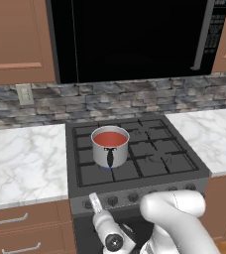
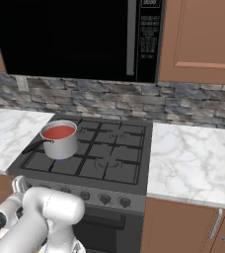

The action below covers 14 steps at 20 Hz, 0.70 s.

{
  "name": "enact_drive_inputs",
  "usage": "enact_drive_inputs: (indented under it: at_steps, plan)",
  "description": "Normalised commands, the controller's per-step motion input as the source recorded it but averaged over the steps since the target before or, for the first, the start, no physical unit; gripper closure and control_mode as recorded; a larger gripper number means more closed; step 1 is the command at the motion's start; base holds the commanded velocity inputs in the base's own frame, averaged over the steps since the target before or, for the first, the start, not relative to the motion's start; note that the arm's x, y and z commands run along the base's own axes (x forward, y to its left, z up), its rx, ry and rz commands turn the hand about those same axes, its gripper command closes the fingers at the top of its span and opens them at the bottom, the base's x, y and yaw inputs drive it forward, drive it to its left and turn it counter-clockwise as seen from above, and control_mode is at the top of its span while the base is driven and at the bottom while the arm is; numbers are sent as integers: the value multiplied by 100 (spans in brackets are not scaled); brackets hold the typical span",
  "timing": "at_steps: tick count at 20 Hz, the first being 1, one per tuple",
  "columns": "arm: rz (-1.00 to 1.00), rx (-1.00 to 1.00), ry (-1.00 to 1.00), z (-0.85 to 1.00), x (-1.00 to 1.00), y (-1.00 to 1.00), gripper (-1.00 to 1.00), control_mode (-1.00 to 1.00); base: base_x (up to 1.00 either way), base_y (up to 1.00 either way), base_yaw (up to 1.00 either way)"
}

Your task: Wait until the marinara sauce is simmered to a deep red color and then turn off the stove.

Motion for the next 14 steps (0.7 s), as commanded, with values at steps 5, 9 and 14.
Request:
enact_drive_inputs:
  at_steps: [5, 9, 14]
  plan:
    - [-36, 61, 0, 0, -23, -50, 100, -100, 0, 0, 0]
    - [-38, 62, 0, 0, -19, -54, 100, -100, 0, 0, 0]
    - [-38, 63, 0, -2, -22, -41, 100, -100, 0, 0, 0]
